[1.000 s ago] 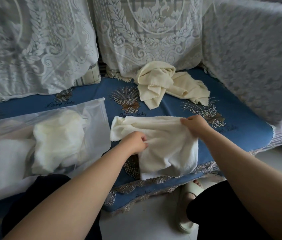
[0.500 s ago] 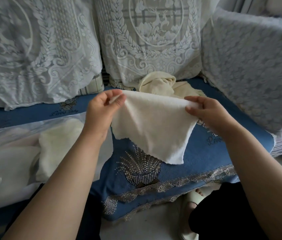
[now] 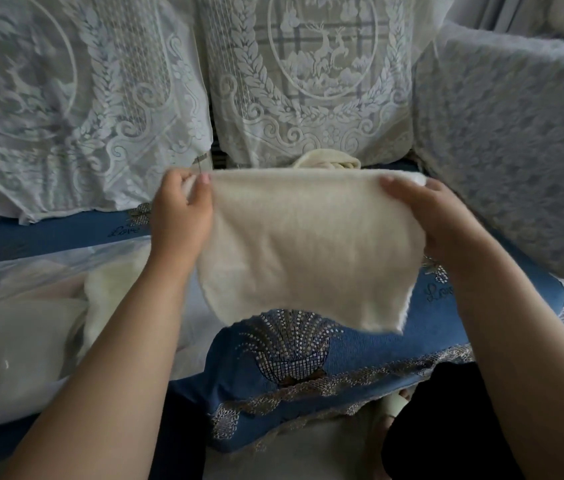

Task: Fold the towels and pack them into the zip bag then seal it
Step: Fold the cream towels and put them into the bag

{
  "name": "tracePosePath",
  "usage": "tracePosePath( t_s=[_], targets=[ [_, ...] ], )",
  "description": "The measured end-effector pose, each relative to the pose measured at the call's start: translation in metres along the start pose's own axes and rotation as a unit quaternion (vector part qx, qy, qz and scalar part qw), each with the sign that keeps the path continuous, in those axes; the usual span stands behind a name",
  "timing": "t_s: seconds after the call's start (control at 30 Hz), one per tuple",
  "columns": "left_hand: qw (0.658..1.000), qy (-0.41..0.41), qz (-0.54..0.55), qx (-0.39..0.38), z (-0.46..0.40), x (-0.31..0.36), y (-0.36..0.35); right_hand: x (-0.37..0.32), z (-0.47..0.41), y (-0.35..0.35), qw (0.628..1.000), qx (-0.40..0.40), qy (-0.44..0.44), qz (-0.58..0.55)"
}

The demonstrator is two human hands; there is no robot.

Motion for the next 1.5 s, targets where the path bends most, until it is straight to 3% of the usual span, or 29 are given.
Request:
tracePosePath(
  t_s=[0.1, 0.17, 0.23, 0.3, 0.37, 0.43, 0.5, 0.57, 0.63, 0.73, 0.77, 0.83, 0.87, 0.9, 0.97, 1.0, 1.03, 1.1, 1.17, 1.3, 1.43, 1.5],
  targets=[
    [0.982, 0.128, -0.113, -0.081, 0.003, -0.025, -0.033, 0.046, -0.008, -0.002, 0.984, 0.093, -0.128, 0.084],
    [0.977, 0.151, -0.078, -0.127, 0.016, -0.027, -0.051, 0.056, -0.009, -0.016, 0.982, 0.130, -0.106, 0.091],
    [0.957, 0.190, 0.068, -0.208, 0.036, -0.027, -0.071, 0.053, -0.005, -0.052, 0.992, 0.067, -0.022, 0.102],
    [0.894, 0.236, 0.222, -0.310, 0.060, -0.017, -0.084, 0.038, 0.010, -0.100, 0.984, -0.089, 0.082, 0.133],
    [0.865, 0.217, 0.268, -0.364, 0.071, -0.007, -0.083, 0.033, 0.029, -0.129, 0.967, -0.192, 0.114, 0.119],
    [0.877, 0.196, 0.272, -0.345, 0.067, -0.007, -0.075, 0.032, 0.031, -0.134, 0.972, -0.205, 0.092, 0.062],
    [0.897, 0.183, 0.267, -0.301, 0.059, -0.009, -0.067, 0.034, 0.028, -0.129, 0.985, -0.166, 0.049, 0.001],
    [0.921, 0.173, 0.249, -0.246, 0.054, -0.012, -0.058, 0.051, 0.025, -0.117, 0.993, -0.065, -0.044, -0.083],
    [0.939, 0.130, 0.208, -0.241, 0.055, -0.009, -0.054, 0.081, 0.030, -0.110, 0.962, 0.001, -0.188, -0.200],
    [0.922, 0.043, 0.072, -0.378, 0.079, 0.003, -0.062, 0.091, 0.042, -0.124, 0.890, -0.071, -0.294, -0.341],
    [0.900, 0.021, 0.022, -0.436, 0.090, 0.003, -0.066, 0.089, 0.044, -0.129, 0.883, -0.096, -0.294, -0.354],
    [0.863, -0.009, -0.010, -0.505, 0.105, 0.003, -0.067, 0.091, 0.042, -0.134, 0.882, -0.073, -0.290, -0.364],
    [0.864, -0.014, 0.001, -0.503, 0.105, 0.003, -0.062, 0.094, 0.040, -0.134, 0.882, -0.044, -0.284, -0.374],
    [0.891, -0.026, -0.013, -0.453, 0.094, 0.000, -0.055, 0.098, 0.039, -0.133, 0.888, -0.015, -0.276, -0.367],
    [0.945, -0.090, -0.178, -0.259, 0.060, -0.014, -0.035, 0.106, 0.036, -0.128, 0.908, 0.028, -0.260, -0.326],
    [0.931, -0.107, -0.300, -0.179, 0.045, -0.024, -0.027, 0.108, 0.034, -0.125, 0.918, 0.044, -0.247, -0.307],
    [0.901, -0.089, -0.396, -0.154, 0.033, -0.040, -0.023, 0.109, 0.032, -0.123, 0.927, 0.053, -0.228, -0.292],
    [0.843, -0.014, -0.503, -0.191, 0.021, -0.075, -0.022, 0.105, 0.030, -0.125, 0.943, 0.061, -0.197, -0.262],
    [0.821, 0.023, -0.539, -0.189, 0.018, -0.091, -0.017, 0.104, 0.033, -0.135, 0.959, 0.050, -0.182, -0.211],
    [0.865, 0.026, -0.485, -0.126, 0.005, -0.089, 0.001, 0.099, 0.029, -0.161, 0.990, 0.016, -0.114, -0.085],
    [0.952, 0.154, -0.219, -0.147, 0.003, -0.095, 0.019, 0.089, 0.026, -0.200, 0.999, -0.044, 0.014, 0.016],
    [0.972, 0.147, -0.145, -0.113, 0.001, -0.091, 0.028, 0.102, 0.031, -0.229, 0.994, -0.104, 0.018, 0.036]
  ],
)
Point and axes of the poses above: each hand's wrist, its own z-axis away from the middle knuckle, its own y-axis out of the back of the hand, x = y × z, the point moved 7 cm from there along -z, towards the middle knuckle, and after that the axes turned 12 degrees about y, right-handed, at the moved point
